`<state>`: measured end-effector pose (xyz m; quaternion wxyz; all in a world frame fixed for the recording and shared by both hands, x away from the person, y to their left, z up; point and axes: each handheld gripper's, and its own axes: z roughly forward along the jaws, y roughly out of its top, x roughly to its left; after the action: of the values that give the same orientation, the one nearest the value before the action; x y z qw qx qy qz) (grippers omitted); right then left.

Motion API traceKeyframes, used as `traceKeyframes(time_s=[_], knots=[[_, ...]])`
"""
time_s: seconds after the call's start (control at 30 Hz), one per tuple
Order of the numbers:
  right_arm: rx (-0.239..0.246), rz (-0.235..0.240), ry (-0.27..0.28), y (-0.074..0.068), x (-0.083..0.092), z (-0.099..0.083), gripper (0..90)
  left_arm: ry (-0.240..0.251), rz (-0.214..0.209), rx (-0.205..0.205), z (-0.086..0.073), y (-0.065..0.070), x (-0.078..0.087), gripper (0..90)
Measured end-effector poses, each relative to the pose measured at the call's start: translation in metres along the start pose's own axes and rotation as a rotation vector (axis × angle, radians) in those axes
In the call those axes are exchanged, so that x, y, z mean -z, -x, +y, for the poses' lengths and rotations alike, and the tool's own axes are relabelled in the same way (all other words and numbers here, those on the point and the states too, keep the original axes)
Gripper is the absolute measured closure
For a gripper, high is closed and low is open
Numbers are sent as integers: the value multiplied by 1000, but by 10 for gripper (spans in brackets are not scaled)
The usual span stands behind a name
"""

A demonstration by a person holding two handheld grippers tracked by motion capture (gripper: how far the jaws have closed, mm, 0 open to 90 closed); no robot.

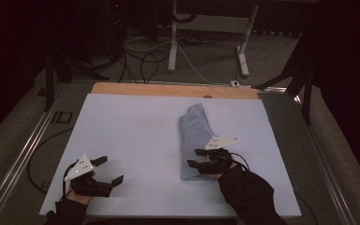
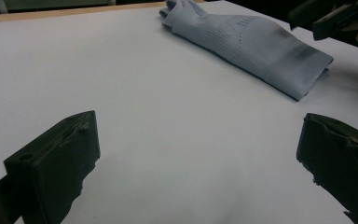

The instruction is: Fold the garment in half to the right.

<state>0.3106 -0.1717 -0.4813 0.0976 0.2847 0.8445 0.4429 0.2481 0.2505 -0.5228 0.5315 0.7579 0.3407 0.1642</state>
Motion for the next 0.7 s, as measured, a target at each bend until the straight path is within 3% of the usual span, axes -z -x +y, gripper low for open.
traceKeyframes(time_s=[0.13, 0.2, 0.23, 0.37, 0.47, 0.7], knots=[[-24, 0, 9, 3, 1, 3, 160, 3, 1, 0, 0, 0, 1, 1], [-27, -5, 8, 4, 2, 3, 133, 3, -1, 1, 0, 0, 1, 1], [-20, 20, 9, 7, 3, 3, 85, 4, -1, 2, 1, -1, 1, 0], [-3, 24, 13, 9, 6, 2, 85, -2, -6, -6, 1, 0, 1, 1], [-17, 25, 24, 13, 9, 0, 85, -6, -10, -5, 1, 0, 1, 1], [-18, -7, 53, 20, 17, -7, 86, -14, -18, -10, 1, 0, 1, 0]])
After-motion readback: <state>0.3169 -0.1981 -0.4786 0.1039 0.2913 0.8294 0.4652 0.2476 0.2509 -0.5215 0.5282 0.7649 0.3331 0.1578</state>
